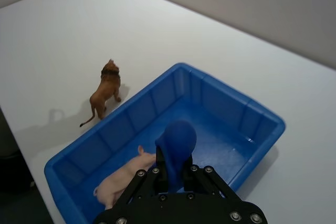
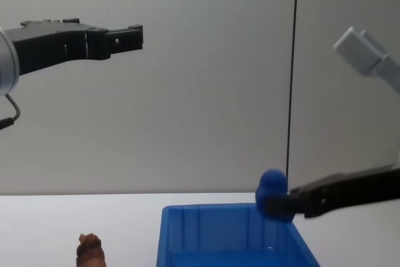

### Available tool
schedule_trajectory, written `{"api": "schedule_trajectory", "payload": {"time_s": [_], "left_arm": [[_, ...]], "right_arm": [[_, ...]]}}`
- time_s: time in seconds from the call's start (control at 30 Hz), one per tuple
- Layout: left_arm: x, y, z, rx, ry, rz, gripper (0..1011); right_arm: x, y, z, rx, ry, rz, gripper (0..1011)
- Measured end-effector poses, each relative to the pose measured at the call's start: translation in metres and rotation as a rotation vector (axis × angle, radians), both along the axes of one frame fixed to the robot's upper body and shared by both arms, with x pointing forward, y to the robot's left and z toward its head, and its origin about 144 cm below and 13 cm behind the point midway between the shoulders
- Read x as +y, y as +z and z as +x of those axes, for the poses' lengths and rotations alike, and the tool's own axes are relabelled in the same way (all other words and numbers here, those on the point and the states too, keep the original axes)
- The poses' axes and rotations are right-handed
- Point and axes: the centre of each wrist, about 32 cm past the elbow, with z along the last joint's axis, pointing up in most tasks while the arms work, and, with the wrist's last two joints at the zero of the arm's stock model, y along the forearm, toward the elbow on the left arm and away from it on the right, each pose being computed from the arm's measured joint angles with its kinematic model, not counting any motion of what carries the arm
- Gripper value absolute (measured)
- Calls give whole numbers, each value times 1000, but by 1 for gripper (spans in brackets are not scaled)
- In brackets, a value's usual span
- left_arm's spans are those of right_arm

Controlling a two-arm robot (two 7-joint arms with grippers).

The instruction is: Pick up the two dolls from the table and place them into the box.

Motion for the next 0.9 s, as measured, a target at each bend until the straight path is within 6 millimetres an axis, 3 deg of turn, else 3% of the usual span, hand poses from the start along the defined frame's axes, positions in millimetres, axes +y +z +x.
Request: {"api": "schedule_trajectory", "payload": {"time_s": [0.17, 0.43, 0.53, 0.6, 0.9], "left_arm": [[0, 0, 0, 0, 0, 0, 1001], [0, 0, 0, 0, 0, 0, 1001], [0, 0, 0, 0, 0, 0, 1001], [0, 0, 0, 0, 0, 0, 1001], [0, 0, 0, 0, 0, 0, 1001]], "right_arm": [[5, -7, 2, 55, 25, -7, 204], [10, -13, 5, 101, 46, -13, 474], [11, -14, 5, 110, 50, -14, 531], [12, -16, 5, 120, 54, -15, 635], [10, -14, 6, 109, 54, -8, 879]]}}
